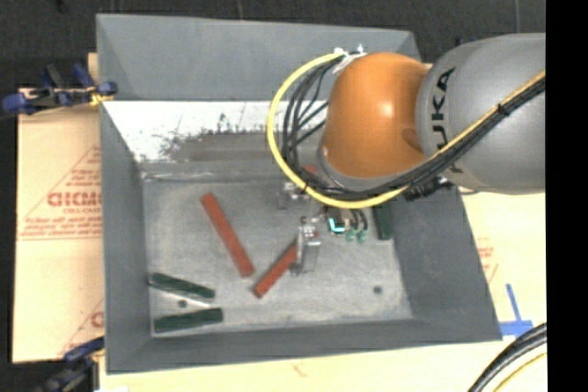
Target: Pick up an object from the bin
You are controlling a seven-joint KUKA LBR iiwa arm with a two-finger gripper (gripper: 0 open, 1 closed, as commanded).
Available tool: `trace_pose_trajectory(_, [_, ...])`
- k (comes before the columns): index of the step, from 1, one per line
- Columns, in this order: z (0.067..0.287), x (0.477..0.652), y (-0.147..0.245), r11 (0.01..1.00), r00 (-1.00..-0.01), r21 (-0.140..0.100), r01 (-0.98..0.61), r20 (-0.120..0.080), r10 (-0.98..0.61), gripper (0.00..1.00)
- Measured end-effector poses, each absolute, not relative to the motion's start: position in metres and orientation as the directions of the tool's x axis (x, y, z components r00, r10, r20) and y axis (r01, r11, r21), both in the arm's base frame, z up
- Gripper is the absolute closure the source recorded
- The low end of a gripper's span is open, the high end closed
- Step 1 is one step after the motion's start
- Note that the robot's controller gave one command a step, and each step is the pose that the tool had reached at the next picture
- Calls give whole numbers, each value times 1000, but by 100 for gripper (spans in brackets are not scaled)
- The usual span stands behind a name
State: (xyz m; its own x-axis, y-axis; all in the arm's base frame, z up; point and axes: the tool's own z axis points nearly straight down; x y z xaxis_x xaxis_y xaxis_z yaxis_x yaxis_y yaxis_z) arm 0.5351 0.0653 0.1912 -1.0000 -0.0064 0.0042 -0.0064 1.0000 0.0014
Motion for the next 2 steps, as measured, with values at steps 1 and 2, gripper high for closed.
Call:
trace_pose_trajectory(1, [196,537,65,1000,-1000,2,-5,-3,-5,0])
trace_pose_trajectory(2, [180,541,64,997,-997,-1,-72,-9,-72,0])
